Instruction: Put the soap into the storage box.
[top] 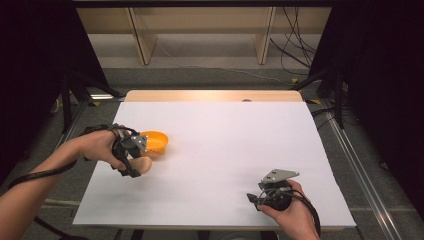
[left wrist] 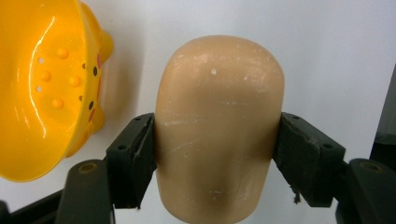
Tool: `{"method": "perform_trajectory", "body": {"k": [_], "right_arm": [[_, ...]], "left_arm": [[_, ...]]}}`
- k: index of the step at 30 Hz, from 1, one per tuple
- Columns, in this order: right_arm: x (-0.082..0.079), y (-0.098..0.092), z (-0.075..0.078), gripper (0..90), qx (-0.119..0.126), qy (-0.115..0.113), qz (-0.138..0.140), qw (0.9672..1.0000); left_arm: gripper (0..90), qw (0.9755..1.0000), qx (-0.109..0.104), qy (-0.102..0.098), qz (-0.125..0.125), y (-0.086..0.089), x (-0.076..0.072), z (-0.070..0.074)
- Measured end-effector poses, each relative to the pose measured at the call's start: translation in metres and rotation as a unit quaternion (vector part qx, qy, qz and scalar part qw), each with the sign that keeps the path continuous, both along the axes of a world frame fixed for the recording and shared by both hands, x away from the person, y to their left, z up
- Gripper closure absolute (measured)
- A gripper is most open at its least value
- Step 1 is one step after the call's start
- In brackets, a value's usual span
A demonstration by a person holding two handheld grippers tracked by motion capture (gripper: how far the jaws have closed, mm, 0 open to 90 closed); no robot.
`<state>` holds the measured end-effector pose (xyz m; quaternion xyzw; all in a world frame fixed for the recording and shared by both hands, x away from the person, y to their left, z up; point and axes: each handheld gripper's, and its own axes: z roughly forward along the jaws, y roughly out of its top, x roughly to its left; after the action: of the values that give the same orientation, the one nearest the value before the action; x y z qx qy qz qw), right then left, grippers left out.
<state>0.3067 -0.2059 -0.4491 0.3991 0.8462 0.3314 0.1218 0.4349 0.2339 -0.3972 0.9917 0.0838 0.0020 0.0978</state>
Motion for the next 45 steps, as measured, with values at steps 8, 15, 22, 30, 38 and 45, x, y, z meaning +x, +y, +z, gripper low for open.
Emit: {"method": "perform_trajectory", "body": {"k": [8,15,22,30,38,45], "right_arm": [[0.0,0.0,0.0,44.2,0.0,-0.001,0.0,1.0],[-0.001,0.0,-0.001,44.1,0.008,-0.003,-0.013,0.9999],[-0.002,-0.001,0.002,44.1,0.006,0.007,-0.015,0.9998],[-0.002,-0.001,0.003,44.1,0.003,0.011,-0.013,0.9999],[-0.001,-0.002,0.002,44.1,0.001,0.002,-0.009,1.0],[-0.001,-0.002,0.003,44.0,0.002,0.005,-0.011,0.9999]], "left_arm": [[31.8,1.0,0.004,-0.003,0.002,0.001,0.003,0.002],[31.9,1.0,0.005,-0.008,0.003,0.002,0.007,0.006],[31.8,0.9999,0.005,-0.012,0.005,0.002,0.01,0.009],[31.9,0.9999,0.006,-0.015,0.005,0.002,0.011,0.011],[31.9,0.9998,0.006,-0.02,0.008,0.002,0.013,0.014],[31.9,0.9997,0.007,-0.024,0.009,0.002,0.016,0.016]]}}
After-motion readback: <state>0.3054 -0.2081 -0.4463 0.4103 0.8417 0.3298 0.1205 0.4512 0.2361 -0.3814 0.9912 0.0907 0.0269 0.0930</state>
